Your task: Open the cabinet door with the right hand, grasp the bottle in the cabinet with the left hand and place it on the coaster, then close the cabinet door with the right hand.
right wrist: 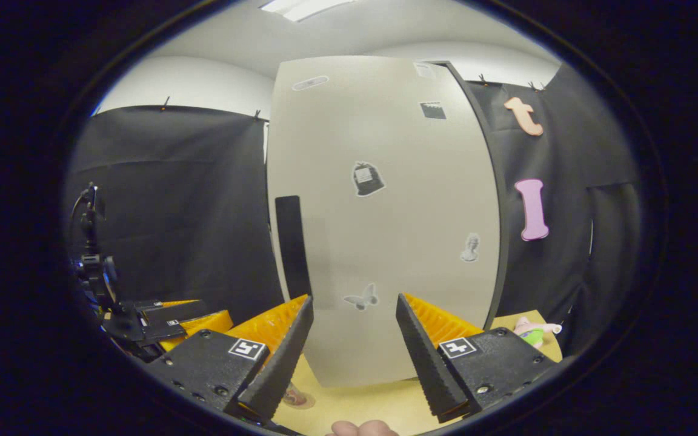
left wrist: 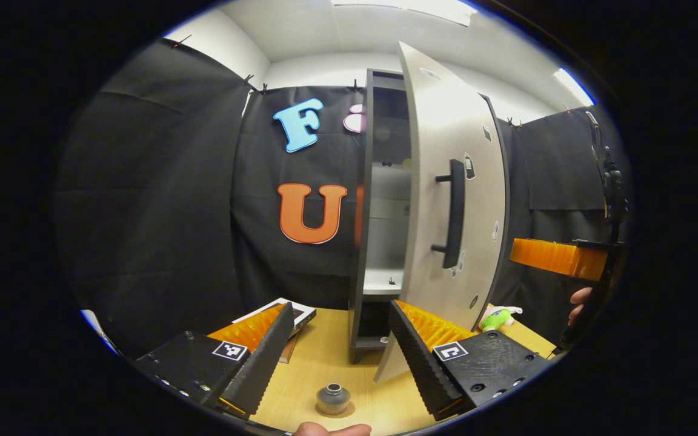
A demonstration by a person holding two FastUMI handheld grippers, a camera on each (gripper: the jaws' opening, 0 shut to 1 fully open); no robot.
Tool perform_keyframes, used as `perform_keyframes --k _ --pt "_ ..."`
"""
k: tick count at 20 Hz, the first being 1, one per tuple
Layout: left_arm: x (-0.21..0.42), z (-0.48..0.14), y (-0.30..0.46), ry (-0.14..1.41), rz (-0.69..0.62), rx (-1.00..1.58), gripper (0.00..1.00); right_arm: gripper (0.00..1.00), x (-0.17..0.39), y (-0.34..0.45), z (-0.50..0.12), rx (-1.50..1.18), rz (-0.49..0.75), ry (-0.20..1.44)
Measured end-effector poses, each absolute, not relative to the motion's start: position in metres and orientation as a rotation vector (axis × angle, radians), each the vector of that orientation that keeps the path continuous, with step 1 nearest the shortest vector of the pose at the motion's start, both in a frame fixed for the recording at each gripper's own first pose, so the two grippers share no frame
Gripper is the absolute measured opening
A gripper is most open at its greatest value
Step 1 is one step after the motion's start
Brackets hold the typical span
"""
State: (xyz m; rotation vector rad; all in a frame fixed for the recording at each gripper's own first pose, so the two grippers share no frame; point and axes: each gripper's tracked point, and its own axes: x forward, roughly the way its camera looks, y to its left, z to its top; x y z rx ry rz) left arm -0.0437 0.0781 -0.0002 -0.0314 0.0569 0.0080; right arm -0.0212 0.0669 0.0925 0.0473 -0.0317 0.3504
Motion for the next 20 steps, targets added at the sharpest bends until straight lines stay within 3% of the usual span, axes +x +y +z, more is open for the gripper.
perform_keyframes --k 3,6,10,12,13,20 --pt "-0.030 -0.009 0.064 0.110 0.006 -0.047 0.95 0.85 -0.011 0.016 0.098 0.058 0.175 -0.063" --pt "-0.018 -0.003 0.050 0.114 0.003 -0.074 0.95 0.89 0.011 -0.017 0.092 0.059 0.034 -0.044" --pt "-0.011 0.018 0.032 0.051 0.018 -0.032 0.95 0.90 0.016 -0.025 0.081 0.090 -0.015 0.003" --pt "-0.015 0.027 0.022 0.016 0.021 -0.019 1.00 0.90 0.011 -0.026 0.083 0.084 -0.027 -0.013" --pt "-0.017 0.030 0.017 0.002 0.019 -0.018 0.95 0.90 0.011 -0.026 0.083 0.080 -0.025 -0.013" --pt "-0.023 0.045 0.007 -0.059 -0.002 -0.001 0.95 0.90 0.011 -0.025 0.081 0.114 -0.017 -0.004"
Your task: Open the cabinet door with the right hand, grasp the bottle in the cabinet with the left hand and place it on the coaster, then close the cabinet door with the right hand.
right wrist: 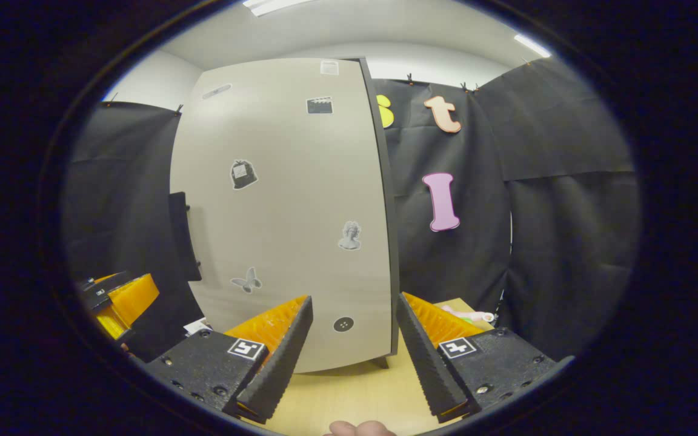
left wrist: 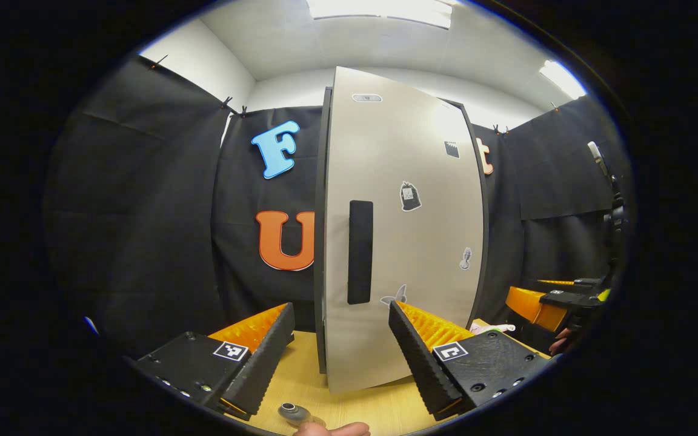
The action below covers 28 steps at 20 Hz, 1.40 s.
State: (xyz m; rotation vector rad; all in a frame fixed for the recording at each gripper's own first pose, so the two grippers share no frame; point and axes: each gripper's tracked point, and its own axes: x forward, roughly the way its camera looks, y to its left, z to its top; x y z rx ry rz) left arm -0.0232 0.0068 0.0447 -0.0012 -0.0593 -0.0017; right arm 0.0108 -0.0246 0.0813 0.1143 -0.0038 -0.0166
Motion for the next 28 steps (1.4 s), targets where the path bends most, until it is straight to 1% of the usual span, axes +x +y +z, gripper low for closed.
perform_keyframes --k 5,6,7,9,10,11,13,20,23,24,28 --pt "-0.026 0.041 0.004 -0.048 -0.008 0.015 0.95 0.90 0.012 -0.023 0.080 0.117 -0.016 -0.010" --pt "-0.027 0.041 0.004 -0.050 -0.007 0.020 0.95 0.87 0.013 -0.022 0.080 0.117 -0.012 -0.012" --pt "-0.026 0.041 0.003 -0.053 -0.008 0.022 0.95 0.90 0.014 -0.022 0.081 0.118 -0.010 -0.012" --pt "-0.027 0.042 0.001 -0.055 -0.010 0.025 0.95 0.90 0.015 -0.022 0.079 0.107 -0.006 -0.008" --pt "-0.028 0.041 0.000 -0.053 -0.011 0.028 0.95 0.87 0.014 -0.021 0.079 0.102 -0.007 -0.009" --pt "-0.027 0.039 -0.001 -0.050 -0.012 0.028 0.95 0.90 0.014 -0.021 0.080 0.099 -0.008 -0.011" --pt "-0.026 0.036 -0.003 -0.041 -0.015 0.027 0.95 0.90 0.014 -0.021 0.077 0.099 -0.011 0.000" --pt "-0.029 0.032 -0.008 -0.030 -0.019 0.027 0.95 0.90 0.011 -0.020 0.076 0.100 -0.009 0.007" --pt "-0.032 0.033 -0.009 -0.034 -0.022 0.025 0.95 0.87 0.011 -0.020 0.077 0.101 -0.006 0.004" --pt "-0.032 0.034 -0.009 -0.037 -0.023 0.027 0.95 0.90 0.010 -0.020 0.077 0.098 -0.005 0.005" --pt "-0.032 0.030 -0.013 -0.029 -0.031 0.030 0.95 0.90 0.010 -0.020 0.076 0.101 -0.003 0.005"
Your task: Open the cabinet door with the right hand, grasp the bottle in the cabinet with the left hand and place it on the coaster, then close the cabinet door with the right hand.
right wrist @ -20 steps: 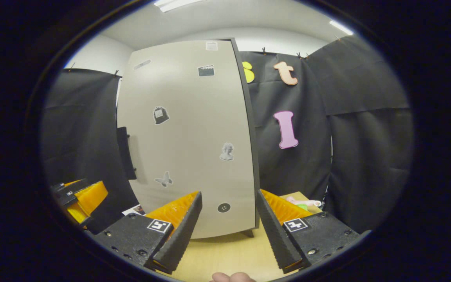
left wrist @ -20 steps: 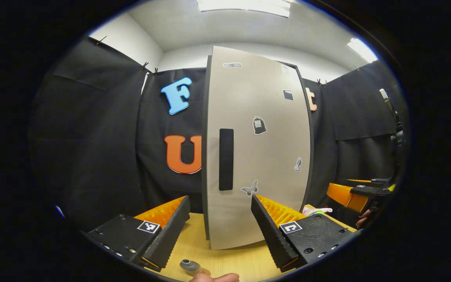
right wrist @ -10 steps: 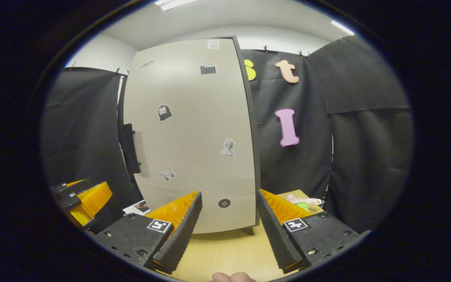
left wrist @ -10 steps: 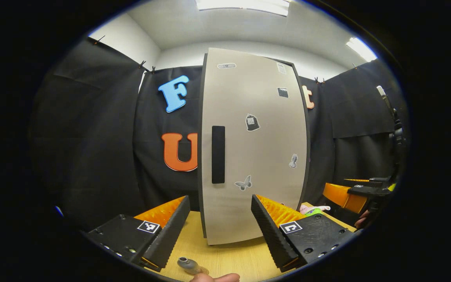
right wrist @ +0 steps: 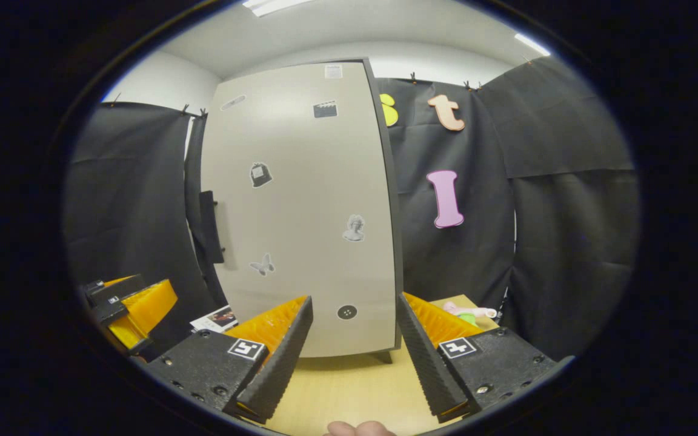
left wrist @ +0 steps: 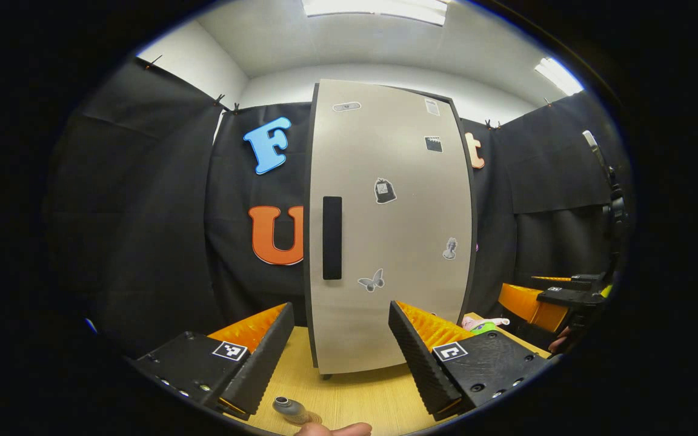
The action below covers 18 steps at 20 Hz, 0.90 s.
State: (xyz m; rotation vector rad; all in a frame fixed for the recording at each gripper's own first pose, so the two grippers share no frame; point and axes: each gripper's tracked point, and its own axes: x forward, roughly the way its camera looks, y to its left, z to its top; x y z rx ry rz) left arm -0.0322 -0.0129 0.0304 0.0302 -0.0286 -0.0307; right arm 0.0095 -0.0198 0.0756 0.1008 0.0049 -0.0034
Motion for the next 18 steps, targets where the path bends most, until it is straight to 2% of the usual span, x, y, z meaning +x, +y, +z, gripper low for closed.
perform_keyframes --k 18 --pt "-0.0307 0.0285 -0.0159 -0.020 -0.030 0.023 0.95 0.90 0.0060 -0.0202 0.0739 0.099 -0.001 0.008"
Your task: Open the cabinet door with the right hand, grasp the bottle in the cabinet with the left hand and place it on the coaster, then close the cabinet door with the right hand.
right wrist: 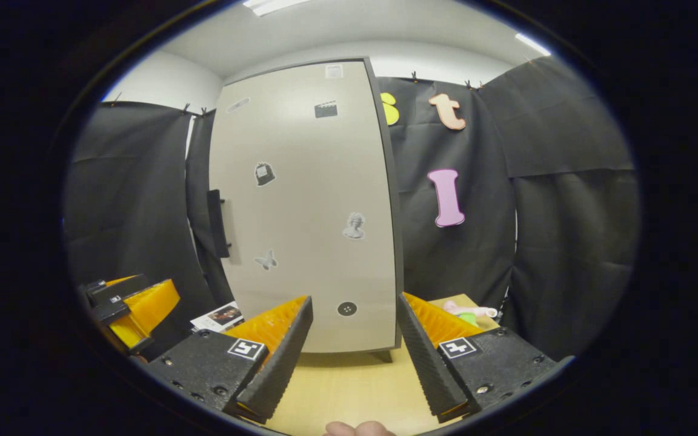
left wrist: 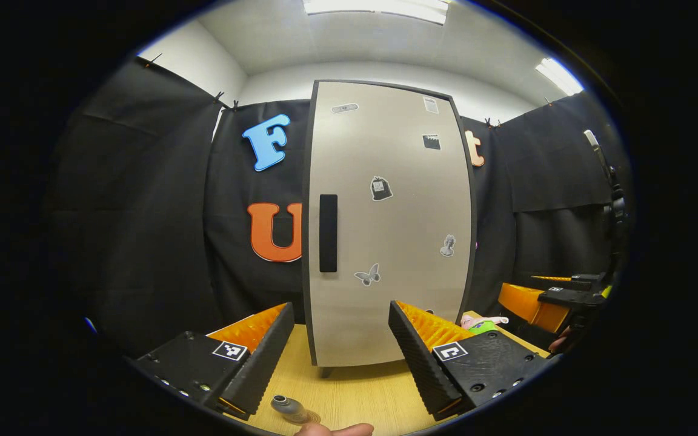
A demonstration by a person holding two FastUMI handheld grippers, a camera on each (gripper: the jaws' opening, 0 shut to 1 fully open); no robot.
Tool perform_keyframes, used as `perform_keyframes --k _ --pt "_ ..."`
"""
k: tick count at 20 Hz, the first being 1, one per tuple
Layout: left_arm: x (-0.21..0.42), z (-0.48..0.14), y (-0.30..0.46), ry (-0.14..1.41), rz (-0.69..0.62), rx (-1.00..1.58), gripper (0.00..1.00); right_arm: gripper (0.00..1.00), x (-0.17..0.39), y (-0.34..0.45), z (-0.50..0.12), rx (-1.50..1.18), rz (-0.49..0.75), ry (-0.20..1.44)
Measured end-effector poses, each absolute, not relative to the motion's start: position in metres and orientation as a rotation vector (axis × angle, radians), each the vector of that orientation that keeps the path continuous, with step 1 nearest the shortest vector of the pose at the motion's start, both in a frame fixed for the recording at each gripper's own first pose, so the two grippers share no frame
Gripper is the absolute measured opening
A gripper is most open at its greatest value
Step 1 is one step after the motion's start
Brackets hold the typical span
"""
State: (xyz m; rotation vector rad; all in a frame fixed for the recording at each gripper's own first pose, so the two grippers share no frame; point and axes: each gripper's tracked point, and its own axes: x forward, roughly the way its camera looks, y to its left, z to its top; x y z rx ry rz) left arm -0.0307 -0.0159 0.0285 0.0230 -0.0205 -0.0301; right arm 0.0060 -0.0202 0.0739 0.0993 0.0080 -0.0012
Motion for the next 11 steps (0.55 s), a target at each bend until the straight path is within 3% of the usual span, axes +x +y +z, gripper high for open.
perform_keyframes --k 11 --pt "-0.0324 0.0259 -0.0118 -0.005 -0.017 0.000 0.95 0.90 0.0036 -0.0172 0.0715 0.096 0.029 0.012"
